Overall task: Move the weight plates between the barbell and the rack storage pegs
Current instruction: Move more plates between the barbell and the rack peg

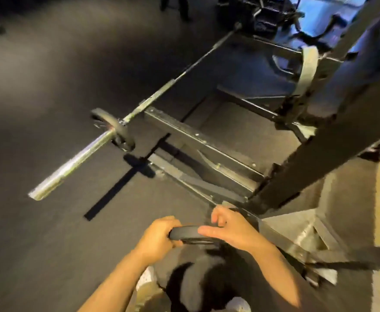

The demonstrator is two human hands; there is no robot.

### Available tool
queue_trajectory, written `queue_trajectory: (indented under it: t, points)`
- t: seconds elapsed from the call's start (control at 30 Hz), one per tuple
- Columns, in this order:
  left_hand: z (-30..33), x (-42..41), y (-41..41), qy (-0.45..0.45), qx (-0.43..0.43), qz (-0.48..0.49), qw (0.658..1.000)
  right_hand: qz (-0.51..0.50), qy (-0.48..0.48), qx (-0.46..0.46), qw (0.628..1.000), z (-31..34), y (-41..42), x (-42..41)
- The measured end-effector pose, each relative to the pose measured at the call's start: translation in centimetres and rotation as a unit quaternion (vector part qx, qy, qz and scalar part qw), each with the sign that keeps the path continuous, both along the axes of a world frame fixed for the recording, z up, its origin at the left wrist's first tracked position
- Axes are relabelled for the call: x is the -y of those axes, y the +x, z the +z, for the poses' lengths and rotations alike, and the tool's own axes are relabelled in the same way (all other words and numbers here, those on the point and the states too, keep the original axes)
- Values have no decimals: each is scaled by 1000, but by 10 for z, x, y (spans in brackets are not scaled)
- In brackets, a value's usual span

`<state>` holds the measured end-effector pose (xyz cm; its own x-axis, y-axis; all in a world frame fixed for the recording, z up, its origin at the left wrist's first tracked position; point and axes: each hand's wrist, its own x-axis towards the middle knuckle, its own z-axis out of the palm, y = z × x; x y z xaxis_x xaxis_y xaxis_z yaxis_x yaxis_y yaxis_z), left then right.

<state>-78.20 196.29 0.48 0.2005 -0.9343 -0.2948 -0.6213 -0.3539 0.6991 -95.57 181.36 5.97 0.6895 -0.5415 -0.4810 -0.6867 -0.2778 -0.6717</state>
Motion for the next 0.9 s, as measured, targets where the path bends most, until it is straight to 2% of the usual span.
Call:
queue_trajectory:
  t: [0.1,0.17,0.3,0.43,0.53,0.67,0.9]
  points:
    - [-7,-63,84,42,21,91,995,129,54,4,990,-6,97,-42]
    - [-11,-102,127,76,49,137,986,199,57,-13,978,-12,154,-67]
    - [-16,-179,186,131,38,238,962,323,4,-20,946,-31,259,-122]
    - [-12,-231,226,153,42,337,928,391,-40,-1,919,-46,334,-170]
    - [-11,-254,253,157,75,352,920,421,-35,2,907,-54,371,-191]
    - [-20,-269,291,166,58,371,912,434,-40,-5,900,-66,417,-206]
    - [-54,-246,394,208,62,286,933,425,-82,-72,899,-112,502,-202]
